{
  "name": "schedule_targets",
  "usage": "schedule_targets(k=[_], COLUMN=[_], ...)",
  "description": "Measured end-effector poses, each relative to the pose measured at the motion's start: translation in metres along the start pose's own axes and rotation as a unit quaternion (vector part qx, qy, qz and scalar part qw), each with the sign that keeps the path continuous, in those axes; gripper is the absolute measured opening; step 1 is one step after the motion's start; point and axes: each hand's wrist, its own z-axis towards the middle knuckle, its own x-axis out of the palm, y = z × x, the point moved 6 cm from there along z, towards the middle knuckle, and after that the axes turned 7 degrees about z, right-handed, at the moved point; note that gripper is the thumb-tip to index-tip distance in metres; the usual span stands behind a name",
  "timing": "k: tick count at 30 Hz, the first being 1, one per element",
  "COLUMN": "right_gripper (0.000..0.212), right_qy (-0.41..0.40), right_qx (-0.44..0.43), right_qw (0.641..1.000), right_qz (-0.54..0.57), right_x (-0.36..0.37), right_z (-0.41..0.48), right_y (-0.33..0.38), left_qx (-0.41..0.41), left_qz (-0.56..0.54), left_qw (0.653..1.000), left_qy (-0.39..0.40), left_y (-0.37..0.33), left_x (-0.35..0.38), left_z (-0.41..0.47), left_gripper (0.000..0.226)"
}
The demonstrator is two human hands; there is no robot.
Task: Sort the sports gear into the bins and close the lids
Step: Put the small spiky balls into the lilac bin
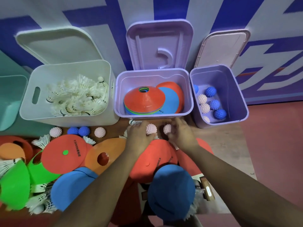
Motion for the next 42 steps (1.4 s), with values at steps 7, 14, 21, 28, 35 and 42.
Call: schedule_targets(k=[7,14,21,28,35,42], right_gripper=[0.021,0.03,0.024,0.014,0.024,0.024], right_qy=[-0.011,-0.116,-0.125,-0.127,-0.128,-0.02], right_qx=[0.007,0.064,0.084,0.062,0.007,0.017], right_qw=[0.989,0.988,0.989,0.99,0.99,0.997], right_qz=[0.147,0.076,-0.011,0.026,0.05,0.073], right_x=[-0.066,-0.166,-0.18,-0.176,-0.16,-0.086], right_z=[-0.019,-0.011,0.005,-0.01,-0.035,-0.084], right_y=[0.029,-0.002,-0.04,-0.043,-0.004,0.002], left_qx=[-0.049,0.064,0.13,0.131,0.077,-0.005], left_qz=[-0.222,-0.187,-0.112,-0.125,-0.169,-0.147], left_qw=[0.973,0.979,0.98,0.979,0.982,0.986], left_qy=[0.043,0.047,0.099,0.093,0.044,0.085], left_y=[-0.036,-0.131,-0.203,-0.203,-0.142,-0.051], left_x=[-0.027,-0.042,-0.004,-0.002,-0.037,-0.024], left_z=[-0.001,0.034,0.066,0.069,0.024,-0.077], left_gripper=[0.045,0.056,0.055,0.07,0.019,0.013])
